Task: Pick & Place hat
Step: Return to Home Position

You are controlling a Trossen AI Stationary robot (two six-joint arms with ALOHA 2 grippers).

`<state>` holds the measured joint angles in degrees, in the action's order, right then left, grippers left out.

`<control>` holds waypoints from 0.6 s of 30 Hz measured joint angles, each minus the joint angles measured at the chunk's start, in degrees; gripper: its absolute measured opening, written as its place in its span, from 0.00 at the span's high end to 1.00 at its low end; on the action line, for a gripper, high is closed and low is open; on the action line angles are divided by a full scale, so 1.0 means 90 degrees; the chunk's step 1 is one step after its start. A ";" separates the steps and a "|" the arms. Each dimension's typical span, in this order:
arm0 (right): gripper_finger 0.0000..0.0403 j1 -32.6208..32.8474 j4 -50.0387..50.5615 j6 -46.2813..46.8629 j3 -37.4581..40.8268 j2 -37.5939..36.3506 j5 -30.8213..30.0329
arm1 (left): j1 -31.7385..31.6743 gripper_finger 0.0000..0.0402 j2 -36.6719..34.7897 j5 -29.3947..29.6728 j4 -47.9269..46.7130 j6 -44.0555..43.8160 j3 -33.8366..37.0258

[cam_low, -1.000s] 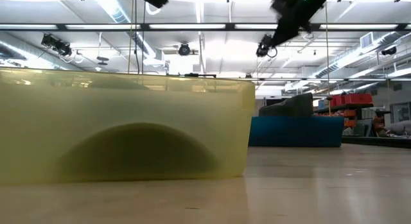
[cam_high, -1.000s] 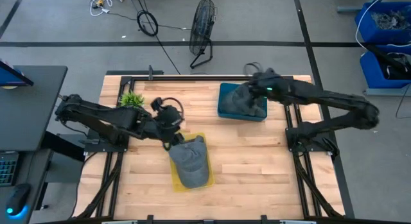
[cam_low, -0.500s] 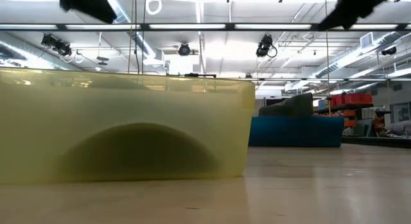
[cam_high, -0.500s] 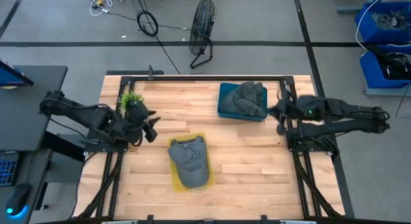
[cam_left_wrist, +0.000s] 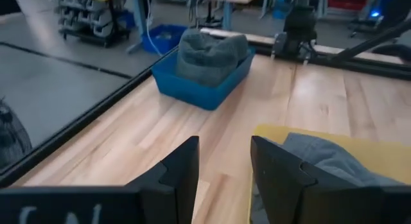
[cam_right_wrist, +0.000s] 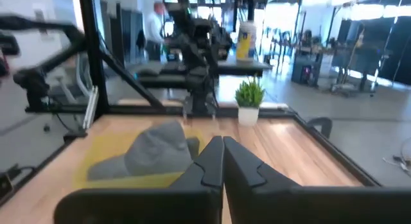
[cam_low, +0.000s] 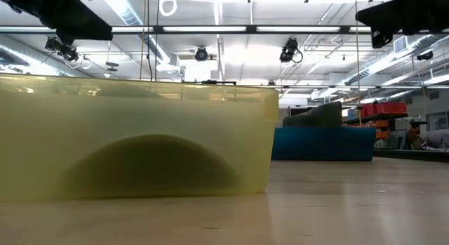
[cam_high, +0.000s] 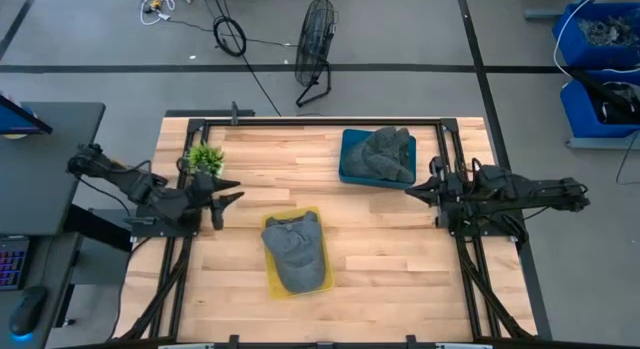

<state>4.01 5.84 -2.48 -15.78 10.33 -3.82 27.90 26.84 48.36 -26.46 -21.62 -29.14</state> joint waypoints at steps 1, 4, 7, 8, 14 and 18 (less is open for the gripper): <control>0.98 0.0000 -0.0256 0.0002 0.0181 -0.0040 0.0019 | 0.0000 0.64 -0.0223 0.0001 0.0014 0.0084 0.0125; 0.97 0.0000 -0.0791 0.0005 0.0722 -0.0083 0.0035 | 0.0000 0.64 -0.0799 -0.0018 0.0157 0.0294 0.0616; 0.97 0.0000 -0.1173 0.0012 0.1121 -0.0090 0.0050 | 0.0000 0.64 -0.1296 -0.0381 0.0662 0.0607 0.1176; 0.97 0.0000 -0.1228 0.0050 0.1219 -0.0095 0.0050 | 0.0000 0.64 -0.1441 -0.0561 0.0932 0.0692 0.1369; 0.97 -0.0002 -0.1268 0.0050 0.1548 -0.0094 0.0048 | 0.0000 0.64 -0.2110 -0.1219 0.1892 0.1864 0.2097; 0.97 -0.0002 -0.1349 -0.0102 0.1581 -0.0128 0.0050 | 0.0000 0.64 -0.2627 -0.1251 0.1843 0.2494 0.2096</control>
<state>3.99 -6.30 -3.40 -1.55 9.18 -3.37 27.90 3.20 37.10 -9.87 0.82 -10.27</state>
